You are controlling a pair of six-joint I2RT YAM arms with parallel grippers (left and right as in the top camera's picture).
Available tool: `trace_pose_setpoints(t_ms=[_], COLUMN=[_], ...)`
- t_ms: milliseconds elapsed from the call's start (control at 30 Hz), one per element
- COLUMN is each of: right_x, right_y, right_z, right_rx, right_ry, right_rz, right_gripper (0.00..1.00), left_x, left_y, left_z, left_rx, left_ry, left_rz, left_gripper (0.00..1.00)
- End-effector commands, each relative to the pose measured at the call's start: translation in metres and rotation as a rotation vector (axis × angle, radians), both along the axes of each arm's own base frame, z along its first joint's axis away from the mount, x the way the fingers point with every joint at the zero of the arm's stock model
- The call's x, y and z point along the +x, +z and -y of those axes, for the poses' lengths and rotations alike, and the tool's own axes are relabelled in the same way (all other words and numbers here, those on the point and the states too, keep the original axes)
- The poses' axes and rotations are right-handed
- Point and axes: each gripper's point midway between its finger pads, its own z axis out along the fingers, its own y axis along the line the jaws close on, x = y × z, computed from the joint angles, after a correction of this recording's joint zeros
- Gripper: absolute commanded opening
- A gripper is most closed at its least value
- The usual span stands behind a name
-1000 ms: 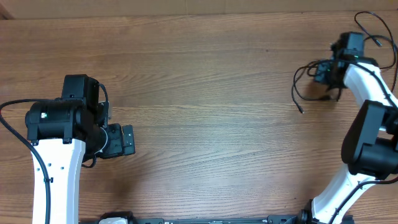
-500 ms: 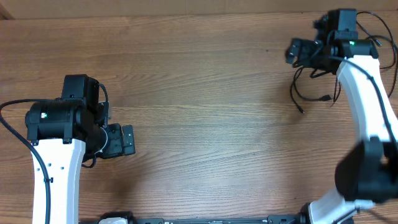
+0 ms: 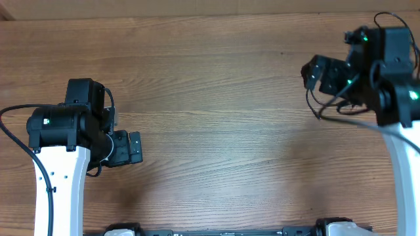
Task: Untangle cables
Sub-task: 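Release the small cable at upper right and retract the right gripper down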
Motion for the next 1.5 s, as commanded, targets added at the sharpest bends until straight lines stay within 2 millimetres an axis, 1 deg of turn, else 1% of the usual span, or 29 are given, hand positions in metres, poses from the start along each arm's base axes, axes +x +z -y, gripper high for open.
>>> trace_pose_setpoints(t_ms=[0, 100, 267, 333, 400, 500, 633, 700, 767, 933, 1100, 1467], right_x=[-0.025, -0.047, -0.086, -0.101, -0.113, -0.13, -0.156, -0.166, -0.175, -0.185, -0.185, -0.185], right_y=[0.011, 0.008, -0.01, -0.013, -0.01, 0.002, 0.017, 0.018, 0.014, 0.0, 0.0, 0.0], right_z=[0.001, 0.003, 0.005, 0.005, 0.006, 0.008, 0.018, 0.024, 0.026, 0.026, 0.019, 0.019], right_rx=[0.017, 0.018, 0.034, 0.044, 0.05, 0.055, 0.028, 0.011, 0.003, 0.002, 0.032, 0.032], right_ry=[-0.028, -0.028, -0.045, -0.053, -0.054, -0.055, -0.093, -0.114, -0.123, -0.126, -0.093, -0.094], right_rz=[0.028, 0.04, 0.063, 0.098, 0.158, 0.261, 0.367, 0.387, 0.379, 0.31, 0.306, 0.306], right_gripper=[1.0, 1.0, 1.0, 1.0, 1.0, 1.0, 1.0, 1.0, 1.0, 1.0, 1.0, 1.0], left_x=[0.002, 0.002, 0.002, 0.002, 0.002, 0.002, 0.002, 0.002, 0.002, 0.002, 0.002, 0.002], left_y=[0.003, 0.003, 0.003, 0.003, 0.003, 0.003, 0.003, 0.003, 0.003, 0.003, 0.003, 0.003], left_z=[-0.001, -0.001, -0.001, -0.001, -0.001, -0.001, -0.001, -0.001, -0.001, -0.001, -0.001, -0.001], left_rx=[-0.005, -0.005, -0.005, -0.005, -0.005, -0.005, -0.005, -0.005, -0.005, -0.005, -0.005, -0.005], left_ry=[-0.013, -0.013, -0.013, -0.013, -0.013, -0.013, -0.013, -0.013, -0.013, -0.013, -0.013, -0.013], left_rz=[0.009, 0.009, 0.009, 0.009, 0.009, 0.009, 0.009, 0.009, 0.009, 0.009, 0.009, 0.009], left_gripper=[0.99, 1.0, 1.0, 1.0, 1.0, 1.0, 1.0, 1.0, 0.99, 1.0, 1.0, 0.99])
